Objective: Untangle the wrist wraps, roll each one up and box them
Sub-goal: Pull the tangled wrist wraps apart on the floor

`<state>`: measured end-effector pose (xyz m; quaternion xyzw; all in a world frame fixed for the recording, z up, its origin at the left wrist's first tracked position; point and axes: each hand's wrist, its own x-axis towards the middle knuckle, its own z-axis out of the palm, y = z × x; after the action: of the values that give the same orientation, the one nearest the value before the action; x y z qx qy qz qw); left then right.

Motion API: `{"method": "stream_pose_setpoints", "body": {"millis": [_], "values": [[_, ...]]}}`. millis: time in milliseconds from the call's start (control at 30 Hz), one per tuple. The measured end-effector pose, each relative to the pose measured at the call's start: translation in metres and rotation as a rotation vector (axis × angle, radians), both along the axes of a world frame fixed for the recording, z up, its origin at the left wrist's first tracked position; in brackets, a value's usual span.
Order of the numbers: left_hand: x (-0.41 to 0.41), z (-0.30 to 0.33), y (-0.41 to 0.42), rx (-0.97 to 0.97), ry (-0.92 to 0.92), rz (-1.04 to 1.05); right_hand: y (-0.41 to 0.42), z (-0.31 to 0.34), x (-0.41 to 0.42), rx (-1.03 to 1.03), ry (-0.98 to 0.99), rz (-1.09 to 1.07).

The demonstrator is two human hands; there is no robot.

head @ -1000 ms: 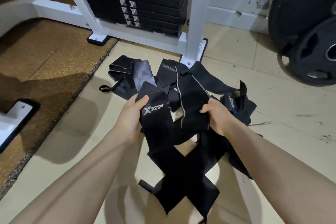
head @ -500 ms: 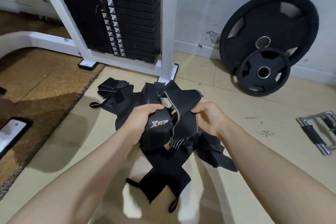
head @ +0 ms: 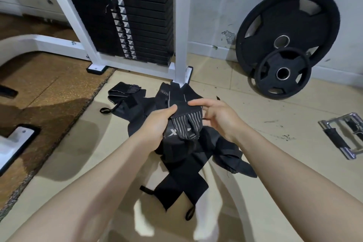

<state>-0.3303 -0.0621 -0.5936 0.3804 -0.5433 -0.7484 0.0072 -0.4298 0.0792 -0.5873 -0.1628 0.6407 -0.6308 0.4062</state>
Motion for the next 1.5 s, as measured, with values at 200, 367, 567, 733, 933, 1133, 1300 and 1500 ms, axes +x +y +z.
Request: {"method": "stream_pose_setpoints", "body": {"millis": [200, 367, 567, 733, 933, 1133, 1300, 1500], "values": [[0.002, 0.002, -0.008, 0.065, -0.04, -0.07, -0.007, -0.018, -0.008, 0.272, 0.75, 0.054], [0.004, -0.017, -0.013, -0.038, -0.155, -0.06, -0.005, -0.013, -0.01, 0.127, 0.34, -0.166], [0.004, -0.033, -0.021, -0.131, -0.019, 0.156, 0.009, -0.026, -0.021, 0.426, -0.189, -0.223], [0.002, -0.035, -0.026, -0.145, 0.007, 0.159, 0.018, -0.047, -0.027, 0.563, -0.144, -0.25], [-0.007, -0.059, -0.028, -0.408, -0.161, 0.042, 0.014, -0.076, -0.008, 0.504, -0.278, 0.432], [-0.008, -0.086, -0.047, -0.608, -0.18, -0.012, 0.003, -0.148, -0.036, 0.884, 0.481, 0.01], [-0.029, -0.088, -0.049, -0.398, -0.086, -0.037, 0.006, -0.202, -0.055, 0.994, 0.48, 0.124], [-0.036, -0.104, -0.046, -0.368, 0.008, -0.202, -0.012, -0.2, -0.048, 0.592, -0.125, -0.307]]}}
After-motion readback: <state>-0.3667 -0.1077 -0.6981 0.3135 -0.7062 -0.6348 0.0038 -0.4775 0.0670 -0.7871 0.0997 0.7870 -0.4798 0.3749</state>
